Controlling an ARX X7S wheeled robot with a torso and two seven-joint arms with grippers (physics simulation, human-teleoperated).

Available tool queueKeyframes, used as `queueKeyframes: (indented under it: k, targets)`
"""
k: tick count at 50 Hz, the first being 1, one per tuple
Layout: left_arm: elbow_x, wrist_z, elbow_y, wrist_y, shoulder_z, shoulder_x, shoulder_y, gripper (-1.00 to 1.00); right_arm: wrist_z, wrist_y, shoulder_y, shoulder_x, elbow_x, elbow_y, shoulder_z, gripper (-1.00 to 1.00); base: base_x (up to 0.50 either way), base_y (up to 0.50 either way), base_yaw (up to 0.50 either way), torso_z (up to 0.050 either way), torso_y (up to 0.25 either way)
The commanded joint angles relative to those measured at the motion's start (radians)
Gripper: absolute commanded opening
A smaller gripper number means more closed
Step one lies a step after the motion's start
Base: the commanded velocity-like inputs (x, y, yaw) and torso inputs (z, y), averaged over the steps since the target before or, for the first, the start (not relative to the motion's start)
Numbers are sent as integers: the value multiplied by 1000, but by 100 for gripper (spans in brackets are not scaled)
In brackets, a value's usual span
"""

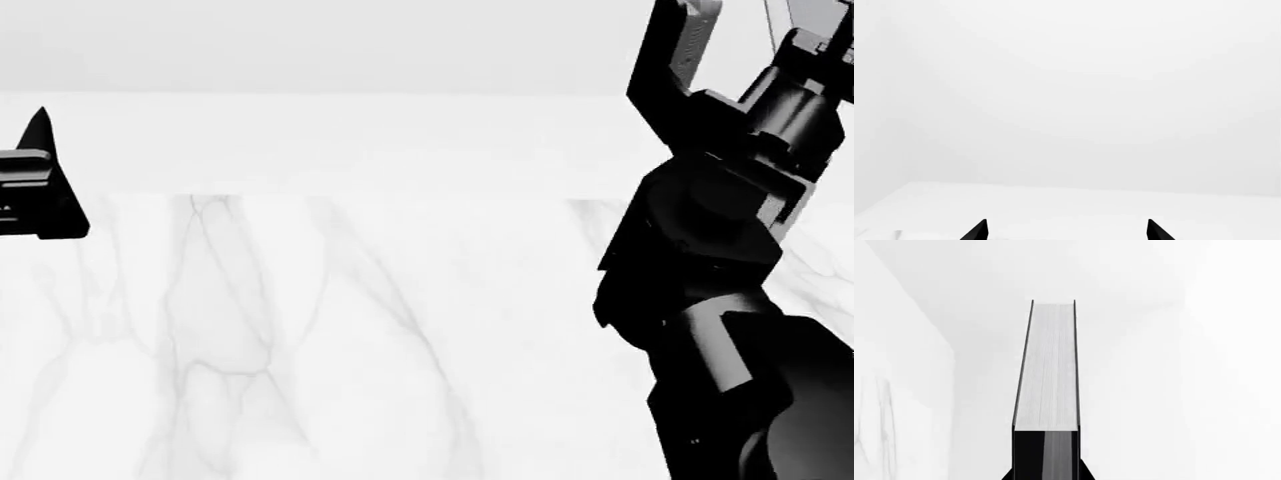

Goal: Pick up the book on the left and place it on top of the shelf.

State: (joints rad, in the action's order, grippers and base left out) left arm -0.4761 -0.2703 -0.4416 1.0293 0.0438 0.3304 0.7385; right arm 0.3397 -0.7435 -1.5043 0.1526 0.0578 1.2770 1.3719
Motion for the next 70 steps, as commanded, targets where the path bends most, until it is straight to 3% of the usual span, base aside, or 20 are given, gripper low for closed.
queueKeyframes:
  k: [1, 4, 24, 56, 70]
  targets:
    - [-5, -3, 1, 0, 1, 2, 1, 100, 16, -160, -30, 44, -58, 32, 70, -100, 0, 0, 0, 0, 10]
    - [-6, -4, -3, -2, 6, 6, -4, 100, 23, -259, -22, 83, -61, 32, 82, -100, 0, 0, 0, 0, 0]
    - [-15, -7, -7, -10, 14, 12, -20, 100, 22, -514, 33, 166, -60, 32, 26, -100, 0, 0, 0, 0, 1]
    - [-29, -17, -16, -16, 30, 24, -39, 100, 60, -613, 120, 206, -57, 32, -111, -100, 0, 0, 0, 0, 1]
    - [-35, -24, -24, -12, 35, 29, -43, 100, 101, -602, 166, 233, -56, 32, -243, -100, 0, 0, 0, 0, 1]
